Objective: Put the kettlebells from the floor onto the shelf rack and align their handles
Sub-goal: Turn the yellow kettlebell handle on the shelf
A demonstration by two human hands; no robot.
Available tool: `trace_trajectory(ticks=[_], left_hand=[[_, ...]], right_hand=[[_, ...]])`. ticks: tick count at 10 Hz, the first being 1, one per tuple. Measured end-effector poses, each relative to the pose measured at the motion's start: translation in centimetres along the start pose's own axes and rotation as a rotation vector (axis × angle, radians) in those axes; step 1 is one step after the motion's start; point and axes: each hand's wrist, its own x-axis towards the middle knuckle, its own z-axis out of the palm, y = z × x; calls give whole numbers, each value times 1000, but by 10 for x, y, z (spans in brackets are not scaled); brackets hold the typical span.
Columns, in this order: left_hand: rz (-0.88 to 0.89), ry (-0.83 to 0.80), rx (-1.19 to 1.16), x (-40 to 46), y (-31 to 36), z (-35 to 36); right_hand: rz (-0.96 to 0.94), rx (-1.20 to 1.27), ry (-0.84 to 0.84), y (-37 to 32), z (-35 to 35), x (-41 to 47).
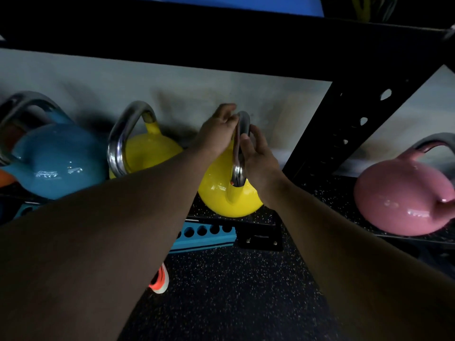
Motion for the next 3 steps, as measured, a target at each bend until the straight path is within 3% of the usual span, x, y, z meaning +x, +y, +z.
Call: trace_trajectory(ticks=[2, 3], left_hand=[[297, 3, 355, -19, 14, 1], [311, 8, 432, -27, 19, -3]], right_hand=[[-169, -434, 115, -15, -31, -7], [-223, -544, 133, -16, -49, -17]])
